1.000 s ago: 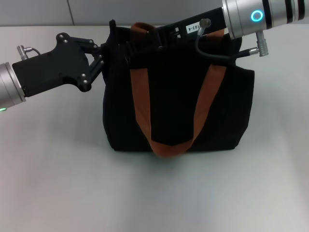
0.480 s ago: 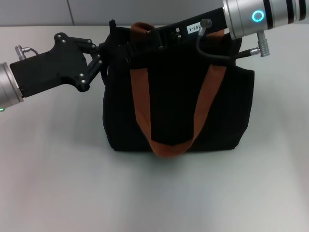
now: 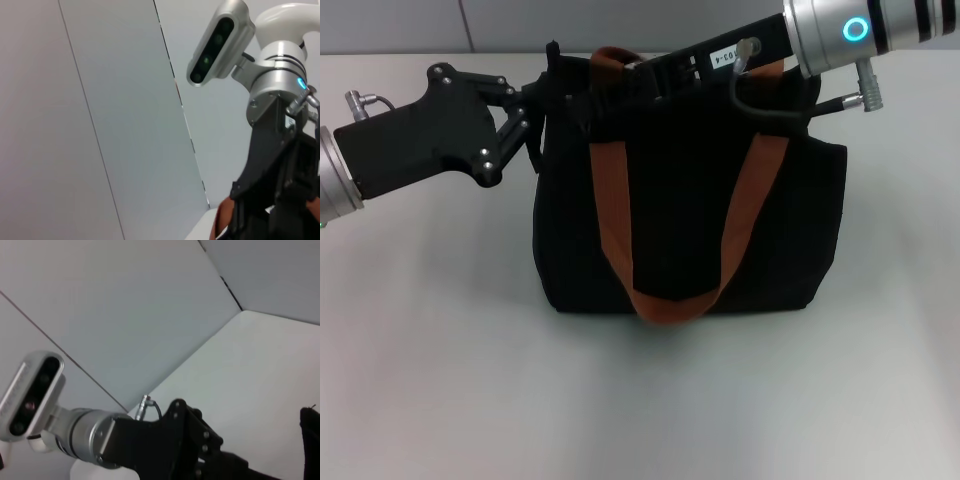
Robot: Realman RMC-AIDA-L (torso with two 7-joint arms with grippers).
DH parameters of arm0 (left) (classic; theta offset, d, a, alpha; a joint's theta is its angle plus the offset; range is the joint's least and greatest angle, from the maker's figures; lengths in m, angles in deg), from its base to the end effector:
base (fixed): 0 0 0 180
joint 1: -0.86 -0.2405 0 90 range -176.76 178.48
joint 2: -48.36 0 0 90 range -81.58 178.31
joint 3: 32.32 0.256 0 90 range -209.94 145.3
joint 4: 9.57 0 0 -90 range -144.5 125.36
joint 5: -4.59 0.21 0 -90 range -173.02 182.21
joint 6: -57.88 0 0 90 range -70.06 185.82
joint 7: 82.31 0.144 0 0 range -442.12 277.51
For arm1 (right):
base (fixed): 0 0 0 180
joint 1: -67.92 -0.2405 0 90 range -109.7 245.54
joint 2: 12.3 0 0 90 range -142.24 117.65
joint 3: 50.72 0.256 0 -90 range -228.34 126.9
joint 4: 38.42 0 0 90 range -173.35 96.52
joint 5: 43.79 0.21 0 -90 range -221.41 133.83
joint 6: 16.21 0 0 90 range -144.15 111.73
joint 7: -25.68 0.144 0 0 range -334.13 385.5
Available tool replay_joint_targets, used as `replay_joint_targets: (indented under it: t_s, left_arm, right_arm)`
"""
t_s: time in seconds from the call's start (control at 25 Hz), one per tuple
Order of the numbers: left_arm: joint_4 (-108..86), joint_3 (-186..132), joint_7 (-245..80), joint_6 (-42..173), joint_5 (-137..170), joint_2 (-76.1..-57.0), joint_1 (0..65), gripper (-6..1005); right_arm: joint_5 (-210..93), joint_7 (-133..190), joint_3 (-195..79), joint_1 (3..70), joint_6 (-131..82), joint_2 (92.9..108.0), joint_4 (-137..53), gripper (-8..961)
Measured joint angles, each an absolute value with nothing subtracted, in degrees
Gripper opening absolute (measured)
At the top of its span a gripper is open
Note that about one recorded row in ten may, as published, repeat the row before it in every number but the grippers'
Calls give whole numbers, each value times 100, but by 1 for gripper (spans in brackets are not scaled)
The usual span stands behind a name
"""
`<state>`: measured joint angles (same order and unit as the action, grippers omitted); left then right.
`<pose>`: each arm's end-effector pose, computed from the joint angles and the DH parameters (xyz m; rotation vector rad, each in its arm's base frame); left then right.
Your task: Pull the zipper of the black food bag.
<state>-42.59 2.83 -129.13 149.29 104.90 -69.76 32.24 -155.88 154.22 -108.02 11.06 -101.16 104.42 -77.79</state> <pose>-0.2432 0.3453 0.0253 -2.4518 0.0734 -0.8592 0.0812 0.4090 -0.0193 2.8472 -1.0543 -0.5059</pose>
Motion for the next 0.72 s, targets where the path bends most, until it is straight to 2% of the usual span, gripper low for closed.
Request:
replay_joint_targets:
  t_s: [0.72]
  left_arm:
    - [-4287, 307, -13117, 14867, 10443, -6976, 3495, 33]
  right_arm:
    - [-15612, 15264, -10896, 1048, -10023, 10460, -7779, 375]
